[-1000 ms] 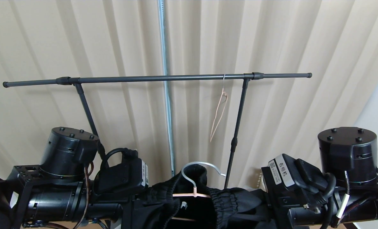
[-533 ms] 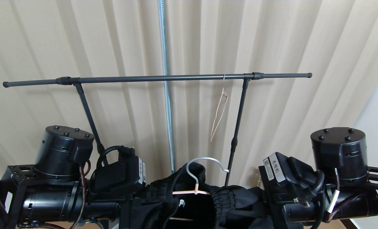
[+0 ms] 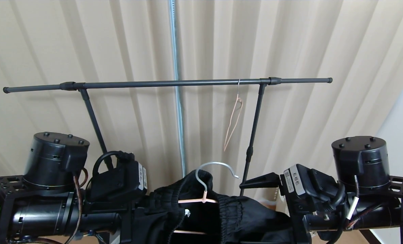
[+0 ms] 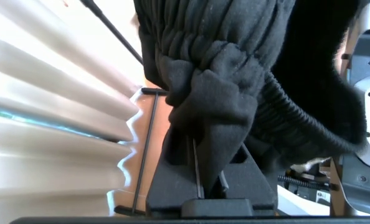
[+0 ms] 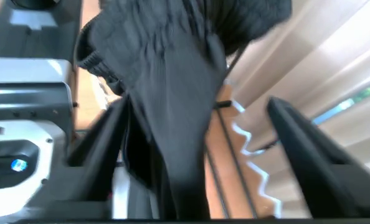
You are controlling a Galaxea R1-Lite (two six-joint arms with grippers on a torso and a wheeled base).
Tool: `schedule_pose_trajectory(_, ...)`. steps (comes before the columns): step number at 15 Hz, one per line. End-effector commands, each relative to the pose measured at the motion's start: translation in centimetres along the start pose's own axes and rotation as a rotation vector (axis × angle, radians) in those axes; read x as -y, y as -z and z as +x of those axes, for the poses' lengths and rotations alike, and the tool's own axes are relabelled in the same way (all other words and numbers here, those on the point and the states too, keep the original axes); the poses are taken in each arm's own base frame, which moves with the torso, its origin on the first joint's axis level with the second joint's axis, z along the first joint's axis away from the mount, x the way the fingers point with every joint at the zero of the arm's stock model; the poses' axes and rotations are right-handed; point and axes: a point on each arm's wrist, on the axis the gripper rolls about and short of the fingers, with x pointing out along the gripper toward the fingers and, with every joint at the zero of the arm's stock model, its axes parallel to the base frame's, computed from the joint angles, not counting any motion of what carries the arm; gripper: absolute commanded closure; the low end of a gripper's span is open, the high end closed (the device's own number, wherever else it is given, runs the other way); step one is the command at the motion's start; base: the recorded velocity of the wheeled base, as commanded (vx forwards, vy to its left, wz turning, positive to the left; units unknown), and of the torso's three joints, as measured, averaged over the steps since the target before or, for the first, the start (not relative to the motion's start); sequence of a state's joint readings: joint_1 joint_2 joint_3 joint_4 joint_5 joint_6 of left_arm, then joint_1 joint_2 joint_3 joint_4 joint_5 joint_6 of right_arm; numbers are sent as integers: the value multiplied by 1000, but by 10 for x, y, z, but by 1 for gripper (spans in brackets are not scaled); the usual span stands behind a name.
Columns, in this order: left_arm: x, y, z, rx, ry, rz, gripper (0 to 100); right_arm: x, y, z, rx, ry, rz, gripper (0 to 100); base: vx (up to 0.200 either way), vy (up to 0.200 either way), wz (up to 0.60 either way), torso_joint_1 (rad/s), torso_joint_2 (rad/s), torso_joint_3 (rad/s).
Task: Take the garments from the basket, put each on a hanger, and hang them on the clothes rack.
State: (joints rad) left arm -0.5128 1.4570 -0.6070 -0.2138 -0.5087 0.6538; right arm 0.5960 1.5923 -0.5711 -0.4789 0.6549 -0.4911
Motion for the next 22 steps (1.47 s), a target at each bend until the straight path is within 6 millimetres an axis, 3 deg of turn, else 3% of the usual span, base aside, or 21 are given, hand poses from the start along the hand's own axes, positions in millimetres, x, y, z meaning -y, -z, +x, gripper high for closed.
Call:
schedule_pose_trajectory(1,-2,-1,-9,13,-38,-1,100,1,1,-4,1,13,0,0,0,0,0,0,0,0)
schedule_pose_trajectory(7,-6,6,-32,17,-133,-42,100,3,1,-8,7,24,1,0,0,0,0,0,0,0)
schedule_pose_trajectory(14,4,9,-66,52,-250,-71,100,30,12,-16,-4,98,51,0,0,0,0,0,0,0)
schedule_pose_trajectory(22,10,5,-78,71,-317,-119,100,58,38,-2,-66,122,133,0,0,0,0,0,0,0)
